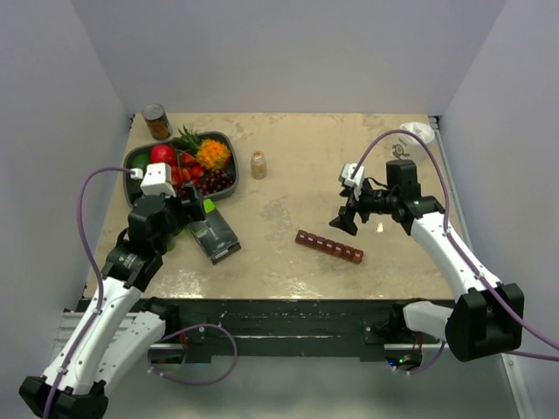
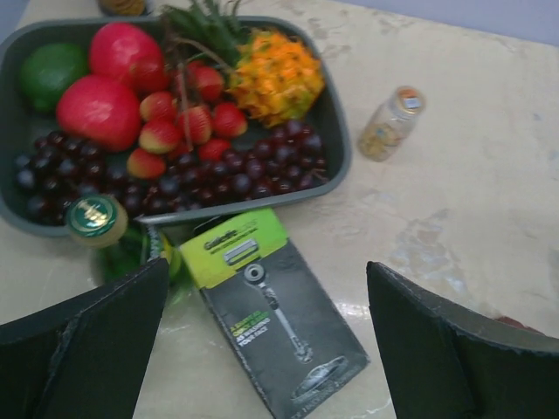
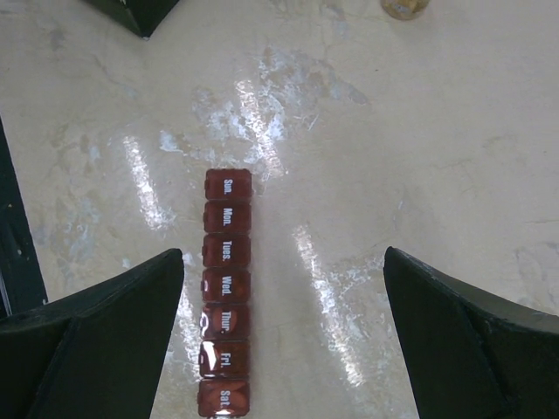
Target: Sort the pills into containers
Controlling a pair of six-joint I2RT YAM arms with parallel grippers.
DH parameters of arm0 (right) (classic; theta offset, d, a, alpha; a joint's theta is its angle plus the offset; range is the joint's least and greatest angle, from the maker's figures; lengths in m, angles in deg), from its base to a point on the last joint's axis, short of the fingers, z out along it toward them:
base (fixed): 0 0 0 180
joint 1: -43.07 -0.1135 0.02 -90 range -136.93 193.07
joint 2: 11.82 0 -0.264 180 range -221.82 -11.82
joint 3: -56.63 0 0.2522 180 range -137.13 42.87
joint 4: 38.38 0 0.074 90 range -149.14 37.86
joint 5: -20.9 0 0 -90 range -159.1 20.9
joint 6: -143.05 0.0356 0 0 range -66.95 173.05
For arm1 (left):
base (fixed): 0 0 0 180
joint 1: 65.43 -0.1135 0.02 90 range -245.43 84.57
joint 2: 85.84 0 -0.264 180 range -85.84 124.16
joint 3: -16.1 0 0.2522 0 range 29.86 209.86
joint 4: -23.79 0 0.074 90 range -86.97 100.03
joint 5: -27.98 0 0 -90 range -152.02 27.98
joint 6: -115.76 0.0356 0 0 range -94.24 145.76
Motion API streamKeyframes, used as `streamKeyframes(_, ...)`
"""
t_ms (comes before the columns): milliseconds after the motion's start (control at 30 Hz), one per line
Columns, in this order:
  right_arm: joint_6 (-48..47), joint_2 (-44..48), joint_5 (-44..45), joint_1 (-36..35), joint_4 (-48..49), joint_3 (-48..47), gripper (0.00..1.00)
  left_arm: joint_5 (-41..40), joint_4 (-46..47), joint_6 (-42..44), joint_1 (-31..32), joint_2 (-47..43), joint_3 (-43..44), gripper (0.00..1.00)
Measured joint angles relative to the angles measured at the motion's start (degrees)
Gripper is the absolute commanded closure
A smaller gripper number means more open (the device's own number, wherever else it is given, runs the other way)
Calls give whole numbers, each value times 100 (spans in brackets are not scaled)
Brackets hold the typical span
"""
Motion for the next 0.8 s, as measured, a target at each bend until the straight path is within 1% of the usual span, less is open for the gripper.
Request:
streamKeyframes(100,4,0,33,0,111,0,1,-212,-101,-118,-367,-2,-173,1)
streamKeyframes(200,2,-2,98,0,151,0,1,-422,-179,-131,-544,46,-190,2)
streamKeyframes(367,-2,-22,122,0,162,2,1,-1027,-535,-529,-586,190,-166,0)
streamKeyframes(633,-48,-22,131,0,166,2,1,-1757,-1272,-1681,-588,28,-341,0)
streamKeyframes(733,-83,-22,131,0,166,2,1,-1912,-1488,-2002,-590,286,-398,1)
streamKeyframes(800,-107,-26,131,0,164,2,1,-1930,-1593,-2155,-590,522,-398,3)
